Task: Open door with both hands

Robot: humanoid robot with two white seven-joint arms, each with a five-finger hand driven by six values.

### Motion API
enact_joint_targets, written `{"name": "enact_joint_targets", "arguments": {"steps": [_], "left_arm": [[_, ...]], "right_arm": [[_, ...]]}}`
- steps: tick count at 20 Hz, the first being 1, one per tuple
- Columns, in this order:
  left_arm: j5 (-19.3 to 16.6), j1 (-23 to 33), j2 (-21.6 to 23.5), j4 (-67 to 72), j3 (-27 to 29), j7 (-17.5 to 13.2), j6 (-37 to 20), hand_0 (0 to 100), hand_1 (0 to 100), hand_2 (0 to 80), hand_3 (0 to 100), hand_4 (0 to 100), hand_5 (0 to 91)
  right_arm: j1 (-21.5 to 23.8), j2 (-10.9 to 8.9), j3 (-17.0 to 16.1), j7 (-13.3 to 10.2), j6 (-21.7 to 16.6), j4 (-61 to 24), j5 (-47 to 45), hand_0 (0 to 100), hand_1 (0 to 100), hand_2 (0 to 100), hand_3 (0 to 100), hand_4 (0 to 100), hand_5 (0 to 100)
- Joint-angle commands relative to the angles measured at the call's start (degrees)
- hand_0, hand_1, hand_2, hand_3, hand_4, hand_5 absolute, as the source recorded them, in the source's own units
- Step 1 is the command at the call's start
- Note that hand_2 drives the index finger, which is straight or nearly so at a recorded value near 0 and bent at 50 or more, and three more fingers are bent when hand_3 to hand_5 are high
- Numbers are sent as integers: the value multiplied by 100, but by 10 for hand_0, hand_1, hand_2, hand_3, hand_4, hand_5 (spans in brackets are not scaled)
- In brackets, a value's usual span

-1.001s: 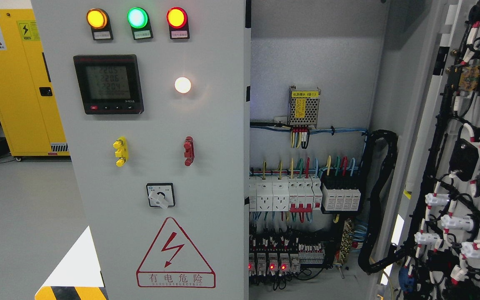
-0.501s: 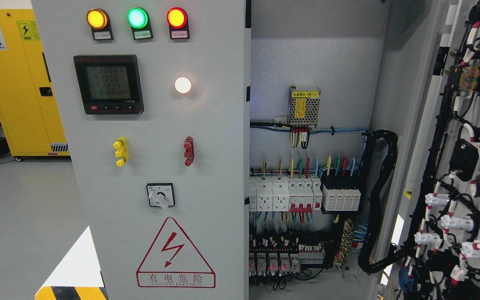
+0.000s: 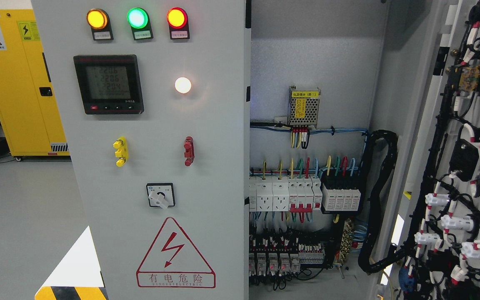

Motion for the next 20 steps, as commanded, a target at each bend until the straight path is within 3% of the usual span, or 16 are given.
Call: {"name": "enact_joint_targets", "arguments": {"steps": [1,5,11,15,20], "left_arm": [[6,97,-24,115,251,-4,28,120,556,0,0,0,0],[-12,71,-59,89,348,-4,19,120,556,0,0,0,0],[-20,-70,-59,98,322,-4,-8,120,556,0,0,0,0],[-20,-70,-50,98,339,-4,-8,120,556,0,0,0,0],[-12,-61,-50,98,365,-4,-8,120,556,0,0,0,0]], "right_arm": [[1169,-15,661,-4,-216,-4565,88,0,500,40,0,0,0],[1609,47,1100,-4,-145,-5991,88,0,500,40,0,0,0],[1900,-6,1742,-4,-198,-7722,79,0,500,40,0,0,0],[1839,20,1927,-4,-189,-8410,88,0,500,40,0,0,0],[1268,64,1954,-13,-198,-8806,88,0,500,40,0,0,0]]}}
